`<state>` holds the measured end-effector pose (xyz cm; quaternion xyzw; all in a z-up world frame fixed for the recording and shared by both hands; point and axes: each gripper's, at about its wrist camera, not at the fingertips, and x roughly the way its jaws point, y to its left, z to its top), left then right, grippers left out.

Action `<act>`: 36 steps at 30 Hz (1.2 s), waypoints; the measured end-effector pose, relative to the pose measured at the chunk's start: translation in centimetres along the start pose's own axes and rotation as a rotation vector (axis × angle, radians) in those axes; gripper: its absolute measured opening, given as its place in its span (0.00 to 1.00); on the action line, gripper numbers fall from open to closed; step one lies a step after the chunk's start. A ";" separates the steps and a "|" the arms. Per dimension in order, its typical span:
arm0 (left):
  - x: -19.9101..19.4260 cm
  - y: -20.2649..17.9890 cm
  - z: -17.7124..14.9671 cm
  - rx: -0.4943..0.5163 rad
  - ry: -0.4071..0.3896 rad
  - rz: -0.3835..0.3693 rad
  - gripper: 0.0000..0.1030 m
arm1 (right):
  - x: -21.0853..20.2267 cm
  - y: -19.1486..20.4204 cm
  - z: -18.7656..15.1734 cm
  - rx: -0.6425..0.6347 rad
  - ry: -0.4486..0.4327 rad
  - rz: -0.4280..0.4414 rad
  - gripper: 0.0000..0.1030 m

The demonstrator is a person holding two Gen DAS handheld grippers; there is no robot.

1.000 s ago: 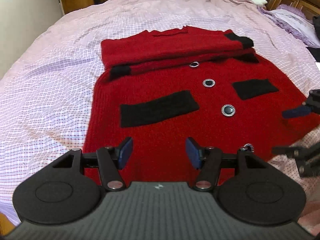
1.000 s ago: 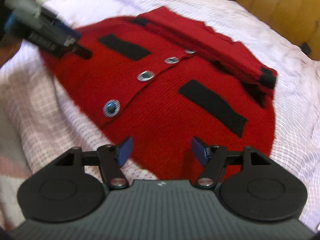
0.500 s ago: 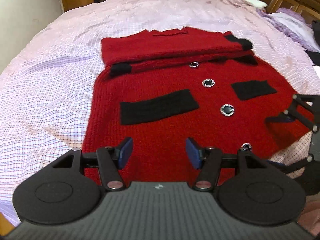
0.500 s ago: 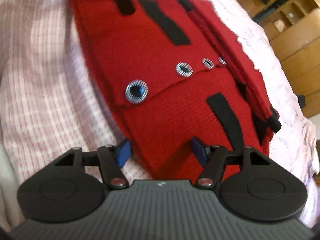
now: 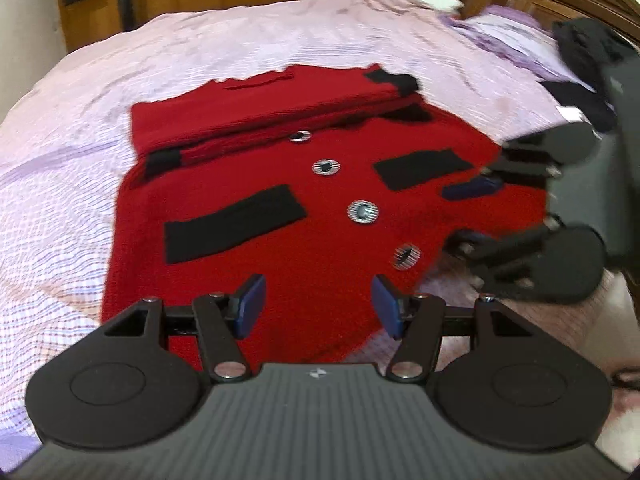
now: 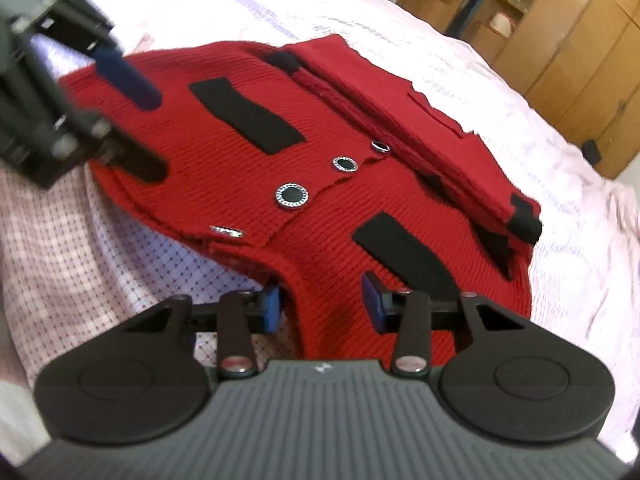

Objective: Fold small clothes
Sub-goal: 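Move both grippers to the cardigan hem edges and close on them, then lift the hem with both grippers and fold it over toward the collar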

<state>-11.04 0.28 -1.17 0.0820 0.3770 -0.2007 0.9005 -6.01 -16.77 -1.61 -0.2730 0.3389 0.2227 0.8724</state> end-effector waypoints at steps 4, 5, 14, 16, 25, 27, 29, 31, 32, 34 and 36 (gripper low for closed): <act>0.0 -1.3 -0.7 0.070 0.012 -0.001 0.71 | 0.2 -0.9 0.2 0.058 -0.012 0.003 0.42; 0.2 -1.5 -0.9 0.091 0.017 0.008 0.71 | 0.1 -1.0 0.2 0.067 -0.016 0.004 0.42; 3.8 -0.8 -1.8 0.190 0.065 0.304 0.71 | -0.8 -1.5 -0.7 0.084 -0.023 -0.008 0.42; 3.7 0.3 -1.9 0.177 0.052 0.337 0.71 | -0.9 -1.7 -1.3 0.080 -0.008 -0.012 0.42; 3.9 3.1 -1.7 0.080 0.022 0.306 0.39 | -0.9 -3.6 -3.1 0.092 0.070 -0.039 0.43; 3.8 3.1 -1.5 0.076 0.006 0.292 0.26 | -0.8 -4.3 -3.4 0.112 0.071 -0.048 0.43; 3.7 3.3 -1.1 0.042 -0.007 0.271 0.18 | -0.6 -4.9 -3.6 0.159 0.075 -0.030 0.42; 3.4 3.5 -0.8 0.009 -0.024 0.257 0.14 | -0.7 -4.8 -3.7 0.162 0.077 -0.028 0.42; 3.1 3.5 -0.6 0.001 -0.034 0.254 0.12 | -0.8 -4.8 -3.7 0.156 0.079 -0.027 0.42; 2.7 3.6 -0.3 -0.013 -0.054 0.248 0.11 | -0.9 -4.7 -3.8 0.146 0.085 -0.029 0.42; 2.2 3.7 -0.1 -0.022 -0.071 0.244 0.10 | -1.1 -4.9 -3.9 0.158 0.080 -0.030 0.39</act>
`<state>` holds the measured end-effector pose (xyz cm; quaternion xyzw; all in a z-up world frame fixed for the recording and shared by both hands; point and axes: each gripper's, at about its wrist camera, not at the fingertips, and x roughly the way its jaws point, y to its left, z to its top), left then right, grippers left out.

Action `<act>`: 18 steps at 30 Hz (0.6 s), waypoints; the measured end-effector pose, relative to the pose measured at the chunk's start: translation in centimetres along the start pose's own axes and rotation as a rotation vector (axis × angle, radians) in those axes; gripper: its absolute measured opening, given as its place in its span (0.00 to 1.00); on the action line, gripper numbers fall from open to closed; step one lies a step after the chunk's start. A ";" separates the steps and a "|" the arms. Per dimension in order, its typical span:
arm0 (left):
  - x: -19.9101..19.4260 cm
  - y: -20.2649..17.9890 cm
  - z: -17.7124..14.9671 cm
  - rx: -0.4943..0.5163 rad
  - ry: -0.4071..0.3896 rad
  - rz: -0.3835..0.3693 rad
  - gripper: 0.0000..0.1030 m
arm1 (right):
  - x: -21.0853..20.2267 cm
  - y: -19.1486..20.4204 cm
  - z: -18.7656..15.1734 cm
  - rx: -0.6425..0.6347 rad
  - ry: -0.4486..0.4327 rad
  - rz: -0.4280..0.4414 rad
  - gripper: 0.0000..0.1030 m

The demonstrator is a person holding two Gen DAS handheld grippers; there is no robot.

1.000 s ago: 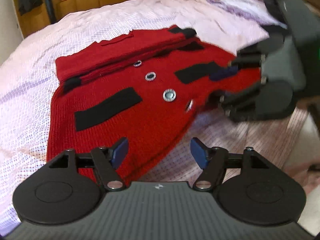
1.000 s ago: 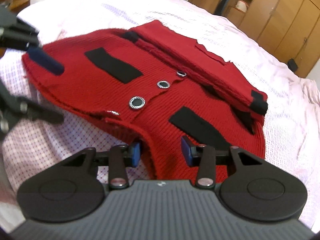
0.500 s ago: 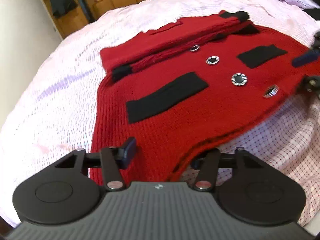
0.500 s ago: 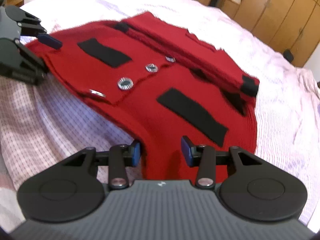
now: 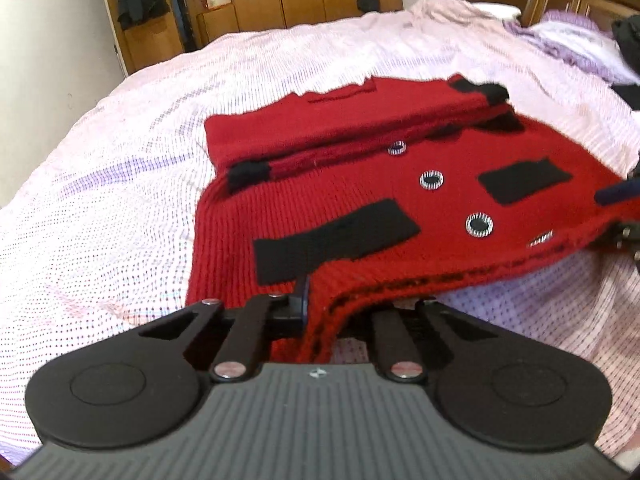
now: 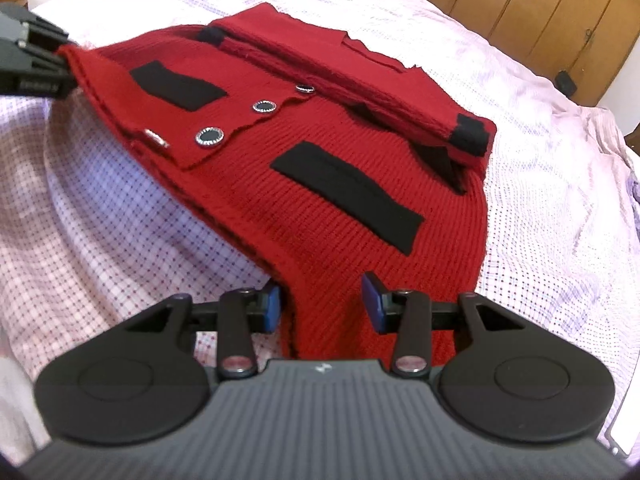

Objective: Fold small clothes
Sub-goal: 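Lift the hem with both grippers and fold it over toward the collar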

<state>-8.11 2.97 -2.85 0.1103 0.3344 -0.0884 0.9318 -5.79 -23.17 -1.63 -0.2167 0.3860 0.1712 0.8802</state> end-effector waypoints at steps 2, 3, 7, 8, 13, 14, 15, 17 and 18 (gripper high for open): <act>-0.4 0.1 0.3 -0.011 -0.013 -0.004 0.09 | -0.5 -0.5 0.2 0.036 -0.021 0.006 0.12; -0.6 0.1 0.6 -0.012 -0.023 -0.004 0.09 | -0.8 -0.6 0.4 0.047 -0.039 -0.002 0.11; -1.5 0.3 2.3 0.014 -0.062 0.000 0.09 | -2.2 -0.8 1.8 0.023 -0.126 -0.076 0.09; -1.6 0.4 2.9 0.018 -0.066 -0.003 0.09 | -2.5 -1.1 2.3 0.030 -0.144 -0.083 0.09; -1.8 1.4 6.7 0.039 -0.101 -0.019 0.08 | -3.3 -2.6 5.0 0.039 -0.209 -0.136 0.09; -1.7 1.4 7.4 0.049 -0.110 -0.017 0.08 | -3.2 -2.9 5.5 0.045 -0.221 -0.147 0.09; -1.7 1.4 8.1 0.059 -0.114 -0.011 0.08 | -3.2 -3.3 6.1 0.052 -0.236 -0.159 0.09; -1.5 1.4 9.4 0.079 -0.120 -0.003 0.08 | -3.3 -4.0 7.3 0.062 -0.263 -0.178 0.09; -1.3 1.4 10.0 0.091 -0.119 0.002 0.08 | -3.3 -4.2 7.9 0.059 -0.275 -0.185 0.09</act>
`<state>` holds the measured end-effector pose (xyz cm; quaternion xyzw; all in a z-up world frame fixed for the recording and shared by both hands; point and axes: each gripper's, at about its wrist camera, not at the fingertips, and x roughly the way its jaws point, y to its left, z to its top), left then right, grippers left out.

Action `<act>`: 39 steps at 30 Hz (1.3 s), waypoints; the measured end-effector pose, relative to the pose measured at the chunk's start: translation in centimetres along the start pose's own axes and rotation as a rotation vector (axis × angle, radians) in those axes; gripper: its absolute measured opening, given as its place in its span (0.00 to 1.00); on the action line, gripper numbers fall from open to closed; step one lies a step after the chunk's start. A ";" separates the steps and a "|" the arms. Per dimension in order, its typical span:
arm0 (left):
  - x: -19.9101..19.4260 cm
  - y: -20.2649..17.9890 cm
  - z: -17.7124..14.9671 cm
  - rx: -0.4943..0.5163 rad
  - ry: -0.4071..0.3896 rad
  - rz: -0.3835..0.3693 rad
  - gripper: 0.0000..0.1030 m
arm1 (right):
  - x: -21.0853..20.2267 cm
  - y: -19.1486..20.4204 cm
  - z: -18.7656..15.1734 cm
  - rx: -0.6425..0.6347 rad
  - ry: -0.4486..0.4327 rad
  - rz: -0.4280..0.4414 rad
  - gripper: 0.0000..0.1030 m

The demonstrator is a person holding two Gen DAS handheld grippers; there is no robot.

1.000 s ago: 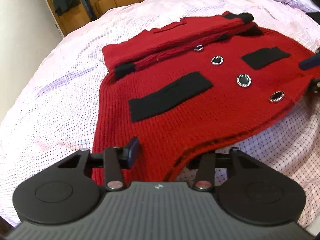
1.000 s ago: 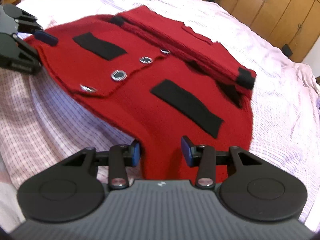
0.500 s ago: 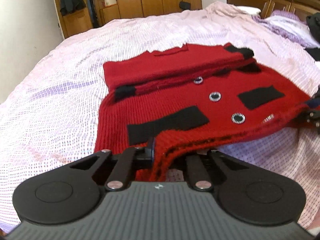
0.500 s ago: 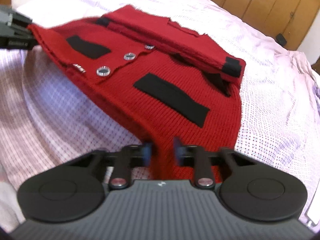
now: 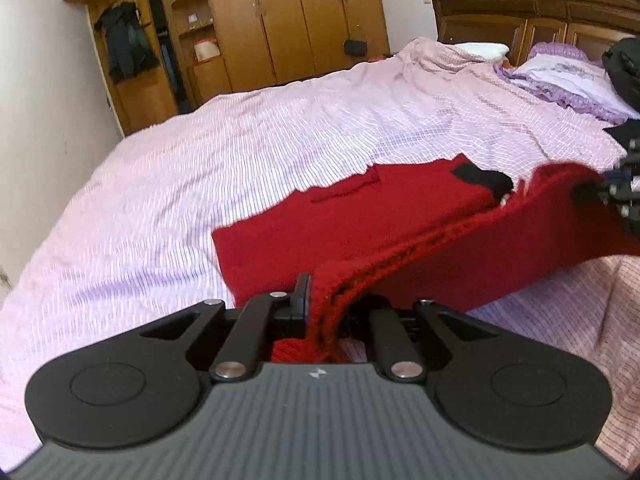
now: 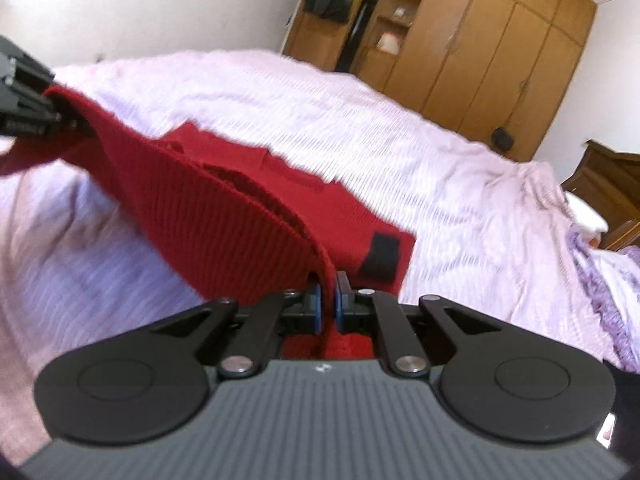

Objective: Fold small clothes
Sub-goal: 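Lift the hem with both grippers and fold it over toward the collar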

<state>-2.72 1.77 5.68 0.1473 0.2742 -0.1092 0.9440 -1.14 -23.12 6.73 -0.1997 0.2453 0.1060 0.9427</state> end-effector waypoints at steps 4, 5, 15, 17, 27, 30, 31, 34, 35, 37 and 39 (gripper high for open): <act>1.5 0.8 2.2 0.035 0.021 0.004 0.08 | 1.1 -0.4 2.2 -0.016 -0.044 -0.029 0.08; 1.7 1.3 2.7 0.033 0.019 0.006 0.08 | 1.2 -0.6 2.5 -0.014 -0.056 -0.040 0.08; 7.7 4.0 7.0 -0.014 0.003 0.037 0.08 | 8.3 -2.6 5.7 0.003 -0.115 -0.139 0.08; 9.6 4.5 7.6 -0.017 0.014 0.052 0.08 | 9.7 -2.4 6.1 -0.005 -0.120 -0.156 0.08; 20.1 6.0 8.2 -0.051 0.106 0.062 0.09 | 18.4 -2.5 6.2 0.051 -0.049 -0.162 0.08; 23.4 6.3 7.4 -0.043 0.151 0.056 0.09 | 20.5 -2.0 5.2 0.062 -0.015 -0.155 0.08; 24.2 6.4 7.0 -0.051 0.166 0.050 0.09 | 21.3 -1.8 4.9 0.061 -0.001 -0.154 0.09; 26.5 6.8 5.5 -0.096 0.198 0.034 0.10 | 23.2 -1.2 3.7 0.068 0.039 -0.145 0.09; 26.9 6.8 5.2 -0.101 0.197 0.034 0.10 | 23.4 -1.1 3.3 0.075 0.046 -0.143 0.09; 27.4 6.5 4.9 -0.088 0.183 0.051 0.12 | 24.0 -1.1 2.6 0.094 0.053 -0.127 0.12; 27.6 6.3 5.0 -0.082 0.186 0.055 0.16 | 24.2 -1.0 2.3 0.115 0.039 -0.110 0.12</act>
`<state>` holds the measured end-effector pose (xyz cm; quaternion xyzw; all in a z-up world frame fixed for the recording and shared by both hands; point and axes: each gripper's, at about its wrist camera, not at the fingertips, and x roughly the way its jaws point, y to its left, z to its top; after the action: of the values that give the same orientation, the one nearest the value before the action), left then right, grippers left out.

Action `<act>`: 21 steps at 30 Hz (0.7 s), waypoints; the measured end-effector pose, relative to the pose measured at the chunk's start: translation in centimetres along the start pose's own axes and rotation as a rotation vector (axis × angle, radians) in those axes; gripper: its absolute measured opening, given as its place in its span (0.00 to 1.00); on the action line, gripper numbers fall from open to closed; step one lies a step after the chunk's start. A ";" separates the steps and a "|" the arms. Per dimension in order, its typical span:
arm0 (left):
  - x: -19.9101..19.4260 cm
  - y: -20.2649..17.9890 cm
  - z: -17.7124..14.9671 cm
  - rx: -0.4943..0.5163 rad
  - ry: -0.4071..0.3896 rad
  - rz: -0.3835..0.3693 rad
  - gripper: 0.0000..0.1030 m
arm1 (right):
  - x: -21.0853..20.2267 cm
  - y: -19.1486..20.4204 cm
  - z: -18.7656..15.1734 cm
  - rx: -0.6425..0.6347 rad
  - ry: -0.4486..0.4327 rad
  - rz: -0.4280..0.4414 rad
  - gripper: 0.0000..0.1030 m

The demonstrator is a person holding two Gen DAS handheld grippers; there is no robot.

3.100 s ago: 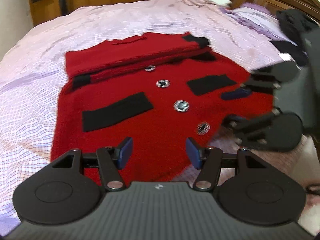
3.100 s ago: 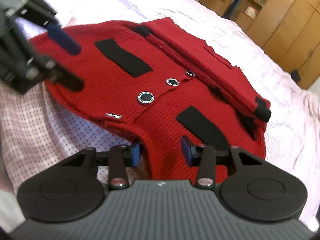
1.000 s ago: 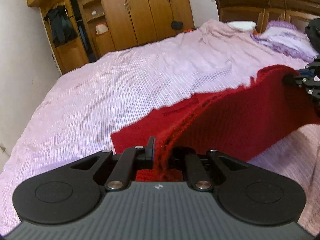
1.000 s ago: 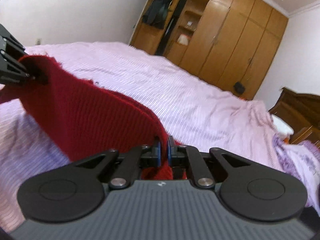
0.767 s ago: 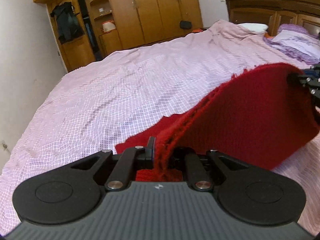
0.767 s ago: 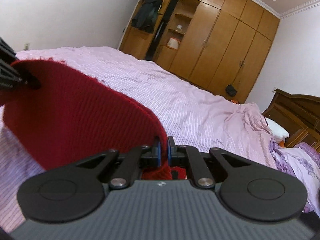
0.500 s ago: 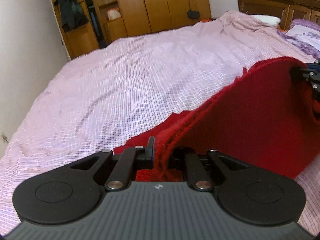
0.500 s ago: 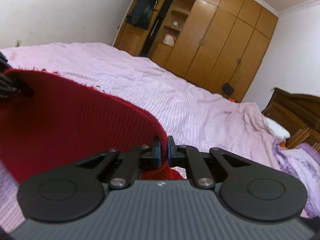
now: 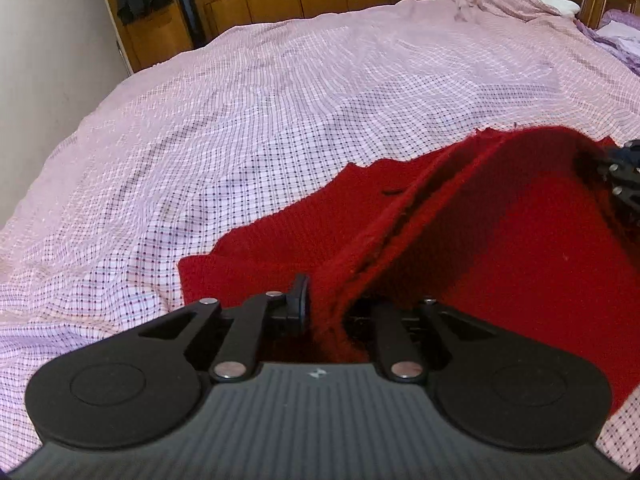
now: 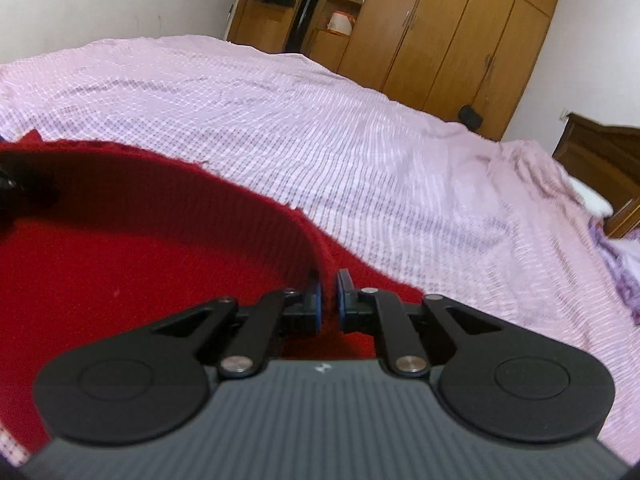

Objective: Fold small clothes
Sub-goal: 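Lift the hem with both grippers and fold it over toward the collar, then lower the folded hem onto the cardigan and open both grippers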

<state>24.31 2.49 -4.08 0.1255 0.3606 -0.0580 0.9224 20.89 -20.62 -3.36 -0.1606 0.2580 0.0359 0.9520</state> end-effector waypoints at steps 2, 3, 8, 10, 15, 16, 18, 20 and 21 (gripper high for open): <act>-0.3 0.2 0.1 0.003 0.007 0.010 0.29 | 0.0 -0.2 0.1 0.014 -0.012 0.009 0.17; -0.7 0.3 0.2 0.002 0.004 0.018 0.39 | -0.2 -0.3 0.1 0.023 -0.012 0.014 0.20; -4.0 1.2 0.3 -0.018 -0.018 -0.006 0.57 | -2.0 -1.5 0.5 0.072 -0.036 0.048 0.48; -5.1 1.6 0.4 -0.046 -0.022 -0.015 0.59 | -3.1 -1.9 0.5 0.087 -0.064 0.034 0.60; -7.4 2.4 0.9 -0.093 -0.059 -0.009 0.65 | -4.8 -3.4 0.3 0.089 -0.086 -0.013 0.62; -7.9 2.5 1.0 -0.099 -0.061 -0.010 0.65 | -5.0 -3.7 0.3 0.083 -0.083 -0.023 0.62; -8.8 2.7 1.0 -0.120 -0.059 -0.024 0.66 | -5.4 -4.3 0.1 0.063 -0.061 -0.035 0.62; -9.8 2.8 0.5 -0.138 -0.067 -0.059 0.66 | -6.0 -4.9 -0.3 0.050 -0.039 -0.033 0.62; -10.1 2.9 0.2 -0.146 -0.069 -0.075 0.66 | -6.3 -5.1 -0.5 0.046 -0.036 -0.023 0.62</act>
<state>17.57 5.39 3.49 0.0424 0.3364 -0.0702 0.9382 15.94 -25.52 0.89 -0.1409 0.2396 0.0219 0.9603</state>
